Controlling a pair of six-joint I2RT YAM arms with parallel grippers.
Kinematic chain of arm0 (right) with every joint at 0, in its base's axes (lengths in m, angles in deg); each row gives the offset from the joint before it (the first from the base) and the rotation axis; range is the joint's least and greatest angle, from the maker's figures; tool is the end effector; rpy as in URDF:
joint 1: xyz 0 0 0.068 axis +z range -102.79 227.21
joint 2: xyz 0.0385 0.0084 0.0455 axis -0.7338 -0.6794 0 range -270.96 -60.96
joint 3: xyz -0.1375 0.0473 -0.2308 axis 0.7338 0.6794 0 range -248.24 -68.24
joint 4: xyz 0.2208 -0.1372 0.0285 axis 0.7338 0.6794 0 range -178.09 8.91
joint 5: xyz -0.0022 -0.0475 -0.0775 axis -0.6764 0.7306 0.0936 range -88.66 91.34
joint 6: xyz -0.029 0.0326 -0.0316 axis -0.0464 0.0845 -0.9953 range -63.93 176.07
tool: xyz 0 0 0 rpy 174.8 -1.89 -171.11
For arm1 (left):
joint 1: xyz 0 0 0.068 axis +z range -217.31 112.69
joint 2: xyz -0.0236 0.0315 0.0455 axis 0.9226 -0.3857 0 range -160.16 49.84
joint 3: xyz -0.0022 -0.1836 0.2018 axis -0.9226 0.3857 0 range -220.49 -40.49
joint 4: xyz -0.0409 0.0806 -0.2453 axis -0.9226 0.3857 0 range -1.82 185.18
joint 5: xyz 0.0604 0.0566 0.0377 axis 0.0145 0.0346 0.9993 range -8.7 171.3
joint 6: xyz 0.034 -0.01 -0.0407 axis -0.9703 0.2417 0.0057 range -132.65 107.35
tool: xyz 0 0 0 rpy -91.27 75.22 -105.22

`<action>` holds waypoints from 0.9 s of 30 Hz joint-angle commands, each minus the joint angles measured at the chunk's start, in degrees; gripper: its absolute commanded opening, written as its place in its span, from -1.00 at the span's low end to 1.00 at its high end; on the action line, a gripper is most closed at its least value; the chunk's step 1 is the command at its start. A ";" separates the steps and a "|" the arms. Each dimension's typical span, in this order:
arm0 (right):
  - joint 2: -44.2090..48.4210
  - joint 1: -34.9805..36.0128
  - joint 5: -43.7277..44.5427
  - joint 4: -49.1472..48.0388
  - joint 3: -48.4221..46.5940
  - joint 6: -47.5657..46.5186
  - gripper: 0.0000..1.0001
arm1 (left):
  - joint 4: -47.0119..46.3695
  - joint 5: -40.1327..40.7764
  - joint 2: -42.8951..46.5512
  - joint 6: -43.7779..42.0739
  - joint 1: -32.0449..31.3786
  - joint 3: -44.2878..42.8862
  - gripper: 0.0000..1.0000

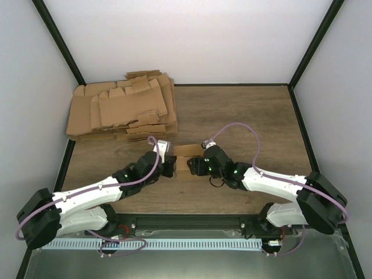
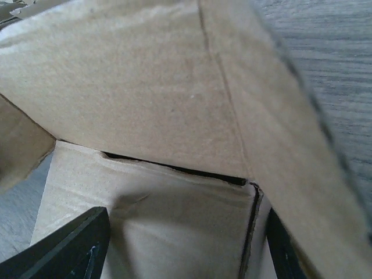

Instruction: Fold the paper box

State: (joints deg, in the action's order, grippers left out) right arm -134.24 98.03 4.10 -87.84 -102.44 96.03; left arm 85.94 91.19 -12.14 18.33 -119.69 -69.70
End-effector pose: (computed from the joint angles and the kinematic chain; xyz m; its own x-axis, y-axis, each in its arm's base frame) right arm 0.1634 0.1981 0.1890 -0.7891 0.0471 -0.6125 -0.3184 0.8213 0.4734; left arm 0.1444 -0.1771 0.2090 -0.6210 -0.0250 -0.7834 0.4319 0.8232 -0.3686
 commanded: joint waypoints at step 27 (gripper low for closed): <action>0.41 4.81 6.42 3.45 -4.47 1.55 0.82 | 1.94 5.16 1.35 10.66 -7.93 3.64 -0.92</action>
State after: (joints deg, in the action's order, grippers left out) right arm -135.16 102.16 10.11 -85.72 -104.23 99.38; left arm 86.83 99.23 -9.17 27.40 -126.69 -67.01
